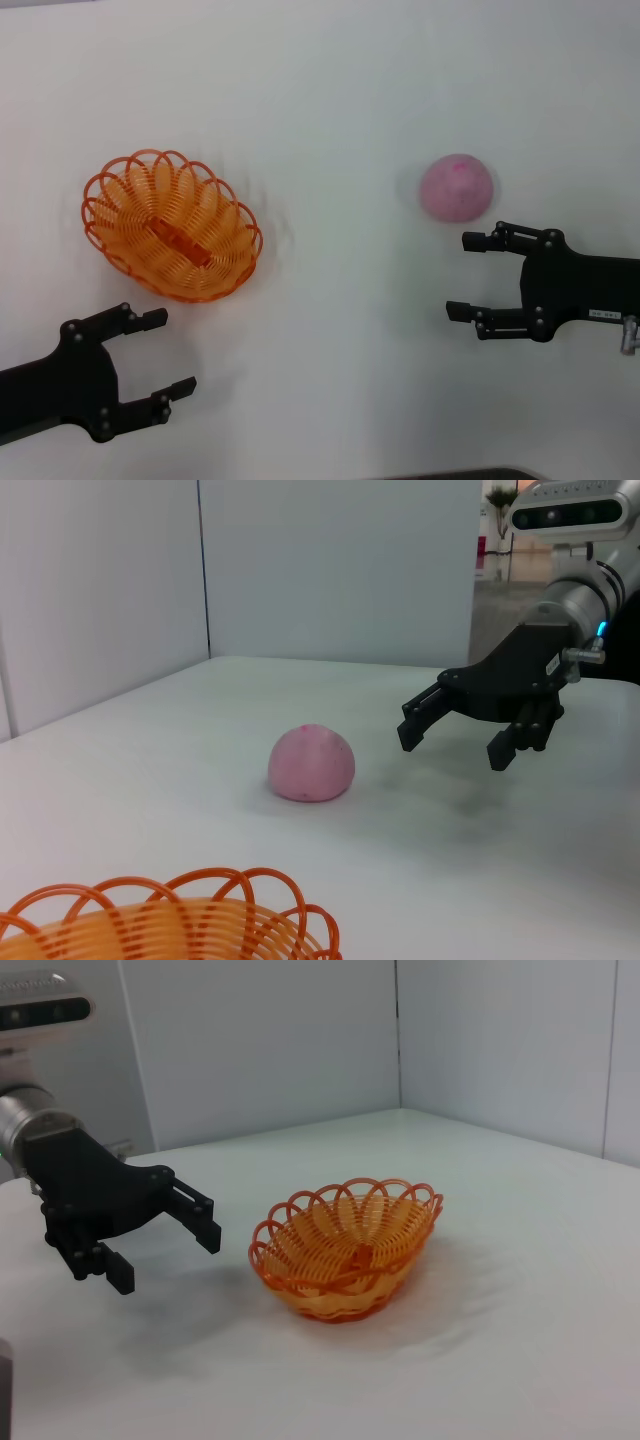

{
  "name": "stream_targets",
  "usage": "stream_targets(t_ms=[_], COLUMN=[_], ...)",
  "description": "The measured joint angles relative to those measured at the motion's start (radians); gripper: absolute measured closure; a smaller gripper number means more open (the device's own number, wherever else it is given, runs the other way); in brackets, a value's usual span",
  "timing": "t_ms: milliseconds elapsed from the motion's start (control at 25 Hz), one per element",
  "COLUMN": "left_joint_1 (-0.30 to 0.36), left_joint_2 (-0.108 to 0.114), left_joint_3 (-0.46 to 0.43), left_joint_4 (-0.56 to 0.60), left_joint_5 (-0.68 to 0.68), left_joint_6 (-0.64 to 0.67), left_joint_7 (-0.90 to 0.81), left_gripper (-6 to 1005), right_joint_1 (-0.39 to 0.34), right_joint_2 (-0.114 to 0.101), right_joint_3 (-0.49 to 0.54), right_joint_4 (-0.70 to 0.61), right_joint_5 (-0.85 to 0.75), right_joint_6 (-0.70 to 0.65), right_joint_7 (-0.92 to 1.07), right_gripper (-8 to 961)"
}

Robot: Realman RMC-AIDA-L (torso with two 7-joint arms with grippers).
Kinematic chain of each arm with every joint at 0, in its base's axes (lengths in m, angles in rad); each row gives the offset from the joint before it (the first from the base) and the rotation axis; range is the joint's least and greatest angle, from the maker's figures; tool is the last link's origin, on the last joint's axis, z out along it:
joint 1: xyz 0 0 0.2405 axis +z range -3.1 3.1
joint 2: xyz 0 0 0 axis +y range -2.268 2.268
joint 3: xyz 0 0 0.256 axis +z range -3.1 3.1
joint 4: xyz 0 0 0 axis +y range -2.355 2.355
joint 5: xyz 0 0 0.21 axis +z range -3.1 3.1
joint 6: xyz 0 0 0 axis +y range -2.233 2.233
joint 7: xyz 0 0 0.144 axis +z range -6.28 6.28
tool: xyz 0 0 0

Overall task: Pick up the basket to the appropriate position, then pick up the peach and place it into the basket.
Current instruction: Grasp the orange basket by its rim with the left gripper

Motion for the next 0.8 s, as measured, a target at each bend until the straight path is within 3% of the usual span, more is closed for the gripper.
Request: stream_targets(t_ms=[360,640,800], left_joint_1=[0.003,0.002,-0.020], left_joint_2=[0.015,0.012,0.020], left_joint_3=[-0.025,-0.032,-0.097], left_joint_4=[0.025,0.030,0.025], left_joint_5=[0.007,-0.002,-0.034], left_joint_6=[0.049,0.058,0.098], left_joint_7=[-0.038,-0.045,-0.174], left_gripper=[218,218,218], right_joint_1=[-0.010,-0.010,-0.010], right_joint_2=[-0.008,-0.011,-0.011], right_joint_3=[0.000,0.000,0.001], right_joint_4=[-0.007,-0.005,-0.003], right_joint_5=[0.000,0.000,0.000], right_joint_6=[-0.018,-0.019,-0.017], right_joint_7=[0.010,0.013,0.013], right_gripper=[57,58,59])
